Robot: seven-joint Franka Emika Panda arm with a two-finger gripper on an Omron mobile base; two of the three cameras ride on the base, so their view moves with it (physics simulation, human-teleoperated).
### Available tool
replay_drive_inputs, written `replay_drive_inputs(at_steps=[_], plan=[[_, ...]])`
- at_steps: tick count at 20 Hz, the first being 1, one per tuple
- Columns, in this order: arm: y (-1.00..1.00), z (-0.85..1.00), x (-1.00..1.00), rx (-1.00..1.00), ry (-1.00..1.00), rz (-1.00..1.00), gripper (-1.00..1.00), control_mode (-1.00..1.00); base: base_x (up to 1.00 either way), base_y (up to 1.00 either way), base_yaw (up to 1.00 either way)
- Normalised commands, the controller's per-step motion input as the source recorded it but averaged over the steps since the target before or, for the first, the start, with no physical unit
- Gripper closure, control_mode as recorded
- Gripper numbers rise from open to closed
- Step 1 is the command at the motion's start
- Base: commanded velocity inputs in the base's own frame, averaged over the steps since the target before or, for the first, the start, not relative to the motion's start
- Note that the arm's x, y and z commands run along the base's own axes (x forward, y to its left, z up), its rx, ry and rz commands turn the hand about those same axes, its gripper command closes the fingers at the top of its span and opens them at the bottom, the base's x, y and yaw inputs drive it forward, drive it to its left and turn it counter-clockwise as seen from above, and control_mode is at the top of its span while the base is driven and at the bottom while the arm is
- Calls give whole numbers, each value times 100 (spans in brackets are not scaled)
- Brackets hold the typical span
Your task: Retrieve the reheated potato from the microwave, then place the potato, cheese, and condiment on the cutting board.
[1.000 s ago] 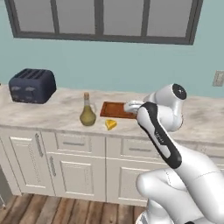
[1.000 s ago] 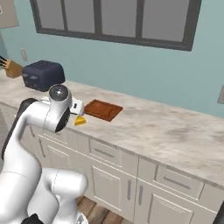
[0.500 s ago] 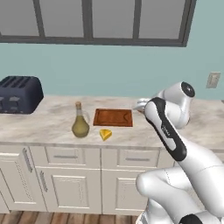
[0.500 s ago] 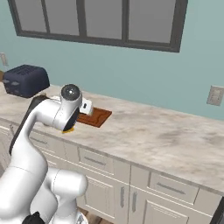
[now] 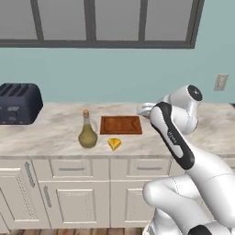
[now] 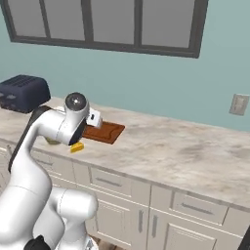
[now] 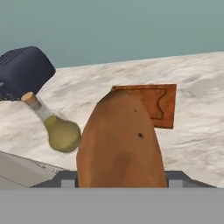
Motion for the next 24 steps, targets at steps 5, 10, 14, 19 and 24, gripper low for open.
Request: replay_drive_inputs(at_steps=[5, 10, 14, 19, 24], plan=[[0, 0, 0, 0, 0, 0, 100, 100, 54, 25, -38], [0, 0, 0, 0, 0, 0, 100, 100, 25, 43, -22], [0, 0, 0, 0, 0, 0, 100, 100, 26, 30, -10], [0, 0, 0, 0, 0, 0, 100, 100, 31, 20, -7], [0, 0, 0, 0, 0, 0, 100, 100, 51, 10, -1]])
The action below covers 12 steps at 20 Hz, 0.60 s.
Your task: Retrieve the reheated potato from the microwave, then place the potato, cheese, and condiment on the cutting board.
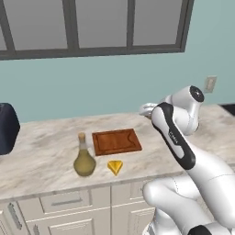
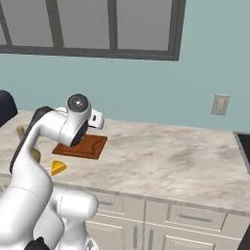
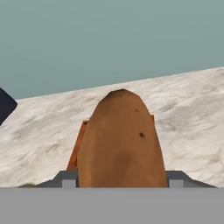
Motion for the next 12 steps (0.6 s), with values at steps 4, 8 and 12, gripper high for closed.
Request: replay_drive_inputs(at_steps=[4, 8, 12], plan=[[0, 0, 0, 0, 0, 0, 100, 100, 22, 25, 0], [0, 0, 0, 0, 0, 0, 100, 100, 12, 28, 0], [0, 0, 0, 0, 0, 0, 100, 100, 23, 26, 0]])
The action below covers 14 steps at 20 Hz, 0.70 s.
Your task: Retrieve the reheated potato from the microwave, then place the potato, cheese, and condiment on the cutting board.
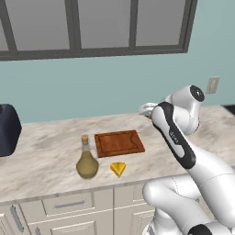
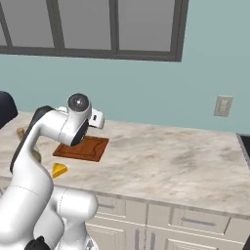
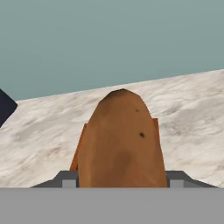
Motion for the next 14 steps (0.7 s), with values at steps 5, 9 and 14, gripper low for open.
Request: replay_drive_inputs(at_steps=[5, 9, 14], plan=[[0, 0, 0, 0, 0, 0, 100, 100, 16, 30, 0], [0, 0, 0, 0, 0, 0, 100, 100, 10, 34, 0], [0, 0, 0, 0, 0, 0, 100, 100, 1, 37, 0]])
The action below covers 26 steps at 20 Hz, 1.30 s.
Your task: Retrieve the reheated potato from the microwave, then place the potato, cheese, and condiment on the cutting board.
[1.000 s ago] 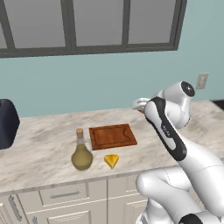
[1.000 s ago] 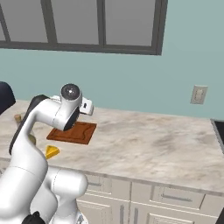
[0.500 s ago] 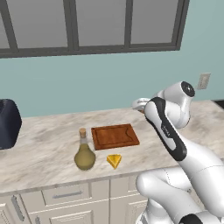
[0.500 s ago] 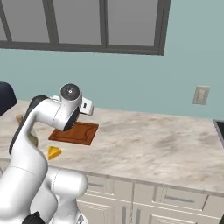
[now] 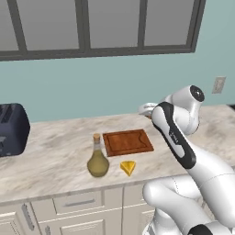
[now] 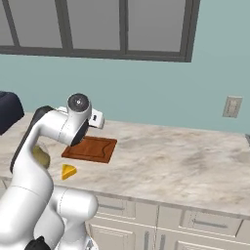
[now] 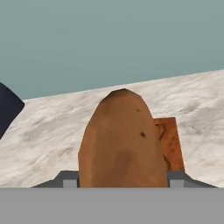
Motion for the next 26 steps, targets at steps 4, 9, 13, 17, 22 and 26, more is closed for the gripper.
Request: replay_drive_inputs(at_steps=[4, 9, 13, 17, 22, 26], plan=[[0, 0, 0, 0, 0, 0, 100, 100, 15, 32, 0], [0, 0, 0, 0, 0, 0, 100, 100, 55, 23, 0], [0, 0, 0, 0, 0, 0, 100, 100, 54, 17, 0], [0, 0, 0, 0, 0, 0, 100, 100, 2, 1, 0], [0, 0, 0, 0, 0, 0, 100, 100, 0, 0, 0], [0, 0, 0, 0, 0, 0, 100, 100, 0, 0, 0]])
